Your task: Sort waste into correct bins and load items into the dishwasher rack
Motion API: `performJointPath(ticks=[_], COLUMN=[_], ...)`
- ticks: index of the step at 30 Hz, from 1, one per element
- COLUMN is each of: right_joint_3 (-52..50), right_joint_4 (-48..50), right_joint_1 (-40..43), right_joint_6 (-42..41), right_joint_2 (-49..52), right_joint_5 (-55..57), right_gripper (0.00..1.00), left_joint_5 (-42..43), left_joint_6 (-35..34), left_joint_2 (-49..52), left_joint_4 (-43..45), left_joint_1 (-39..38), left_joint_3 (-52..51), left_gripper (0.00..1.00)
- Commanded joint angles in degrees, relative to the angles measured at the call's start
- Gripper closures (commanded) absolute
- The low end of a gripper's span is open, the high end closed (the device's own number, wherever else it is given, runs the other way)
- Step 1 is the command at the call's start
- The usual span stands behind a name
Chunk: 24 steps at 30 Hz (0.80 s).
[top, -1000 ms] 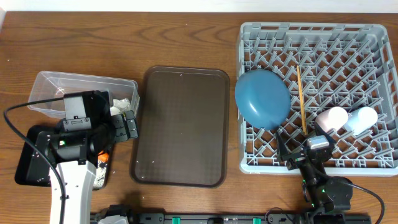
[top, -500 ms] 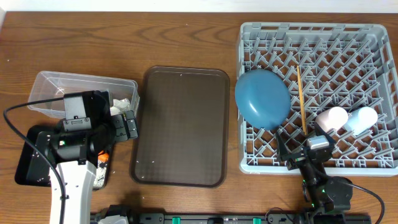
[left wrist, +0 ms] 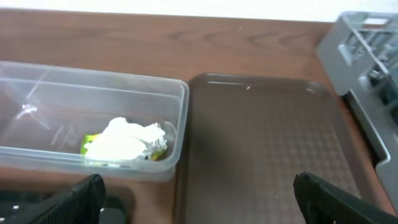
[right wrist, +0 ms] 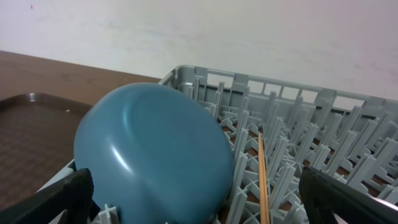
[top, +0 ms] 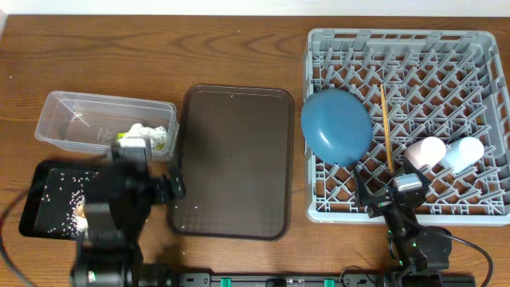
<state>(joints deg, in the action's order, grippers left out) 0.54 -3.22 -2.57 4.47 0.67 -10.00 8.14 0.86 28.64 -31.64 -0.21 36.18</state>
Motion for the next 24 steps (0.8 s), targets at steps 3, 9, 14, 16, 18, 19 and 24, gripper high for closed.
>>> performJointPath(ticks=[3,9,14,16,18,19,24], right_joint_3=[-0.24,-0.24,-0.24,-0.24,-0.24,-0.24,-0.24], right_joint_4=[-0.02,-0.02,-0.02,-0.02,-0.02,-0.02,-0.02], right_joint_1=[0.13,0.13,0.13,0.13,0.13,0.13,0.13], right_joint_6=[0.5,0.5,0.5,0.5,0.5,0.5,0.5], right_joint_2=[-0.37,-0.37,-0.37,-0.37,-0.37,-0.37,-0.37], right_joint_5=[0.61,0.61,0.61,0.61,0.61,0.61,0.61], right_gripper=[0.01,0.01,0.01,0.01,0.01,0.01,0.01], left_joint_5=[-0.96,-1.01,-0.72,-0.92,-0.98,-1.25,-1.31], left_joint_6=[3.43,3.41,3.41,3.39,3.41,3.41,3.39], left_joint_2=[-15.96,-28.24,-28.61,-28.55,-28.55,-28.55,-28.55], left_joint_4=[2.69,3.96,5.9,6.32,6.54,6.58,10.62], left_joint_1=[-0.52,-0.52,-0.52,-0.52,-0.52,-0.52,-0.52], left_joint_3=[-10.8,-17.86,-19.91,-20.68,-21.64,-22.08,-26.14], left_gripper=[0.02,0.02,0.02,0.02,0.02,0.02,0.02])
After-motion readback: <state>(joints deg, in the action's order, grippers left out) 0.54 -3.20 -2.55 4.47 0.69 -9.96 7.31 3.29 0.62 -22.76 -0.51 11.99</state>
